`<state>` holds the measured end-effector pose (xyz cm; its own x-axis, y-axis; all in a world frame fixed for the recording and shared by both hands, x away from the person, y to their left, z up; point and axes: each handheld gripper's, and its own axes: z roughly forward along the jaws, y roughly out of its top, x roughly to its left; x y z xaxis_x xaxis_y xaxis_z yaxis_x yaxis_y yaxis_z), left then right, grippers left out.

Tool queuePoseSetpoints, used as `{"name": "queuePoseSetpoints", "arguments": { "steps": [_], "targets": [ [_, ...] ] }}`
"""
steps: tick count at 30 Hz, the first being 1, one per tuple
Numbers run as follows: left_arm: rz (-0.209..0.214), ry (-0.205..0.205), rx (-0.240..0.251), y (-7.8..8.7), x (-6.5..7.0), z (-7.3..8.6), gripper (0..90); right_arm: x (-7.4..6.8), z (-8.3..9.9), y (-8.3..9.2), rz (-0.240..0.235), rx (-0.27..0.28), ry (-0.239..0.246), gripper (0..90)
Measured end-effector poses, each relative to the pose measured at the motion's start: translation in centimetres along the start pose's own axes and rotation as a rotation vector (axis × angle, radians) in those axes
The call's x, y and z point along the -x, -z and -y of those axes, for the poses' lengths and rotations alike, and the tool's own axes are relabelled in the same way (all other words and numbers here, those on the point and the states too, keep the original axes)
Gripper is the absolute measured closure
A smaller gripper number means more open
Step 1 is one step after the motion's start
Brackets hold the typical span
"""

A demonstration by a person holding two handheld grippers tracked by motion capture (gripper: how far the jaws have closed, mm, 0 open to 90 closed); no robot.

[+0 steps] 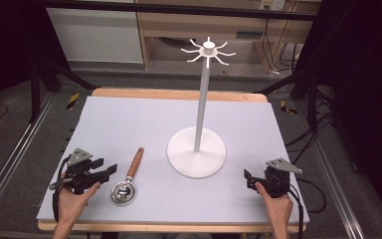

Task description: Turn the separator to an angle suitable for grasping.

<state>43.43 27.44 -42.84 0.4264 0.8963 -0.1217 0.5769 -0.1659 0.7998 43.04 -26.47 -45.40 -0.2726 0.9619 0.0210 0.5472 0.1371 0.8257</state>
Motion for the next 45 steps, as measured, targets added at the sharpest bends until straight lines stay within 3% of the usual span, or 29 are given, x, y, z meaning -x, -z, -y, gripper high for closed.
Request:
{"name": "queuePoseSetpoints", "arguments": {
  "steps": [15,18,21,27,39,45],
  "targets": [
    [0.019,-0.043,-0.038,-1.1,1.8,-1.2,39.3,-0.1,-0.1,-0.1,0.000,-0.005,0.001,7.7],
    [0.020,-0.067,-0.052,-1.5,2.2,-1.7,39.0,-0.1,0.0,-0.2,0.000,-0.011,0.005,7.7],
    [0.027,-0.071,-0.060,-1.8,2.4,-2.0,39.2,-0.1,0.1,-0.4,-0.002,-0.031,0.009,7.7],
    [0.025,-0.072,-0.085,-2.7,2.7,-2.5,39.9,-0.2,0.1,-0.4,0.004,-0.023,0.010,7.8],
    [0.033,-0.094,-0.149,-5.1,3.7,-3.0,40.2,-0.2,0.2,-0.6,0.001,-0.036,0.006,7.9],
    [0.024,-0.097,-0.218,-6.5,3.7,-2.8,43.6,-0.1,0.2,-0.7,0.005,-0.034,0.007,7.9]
  ]
}}
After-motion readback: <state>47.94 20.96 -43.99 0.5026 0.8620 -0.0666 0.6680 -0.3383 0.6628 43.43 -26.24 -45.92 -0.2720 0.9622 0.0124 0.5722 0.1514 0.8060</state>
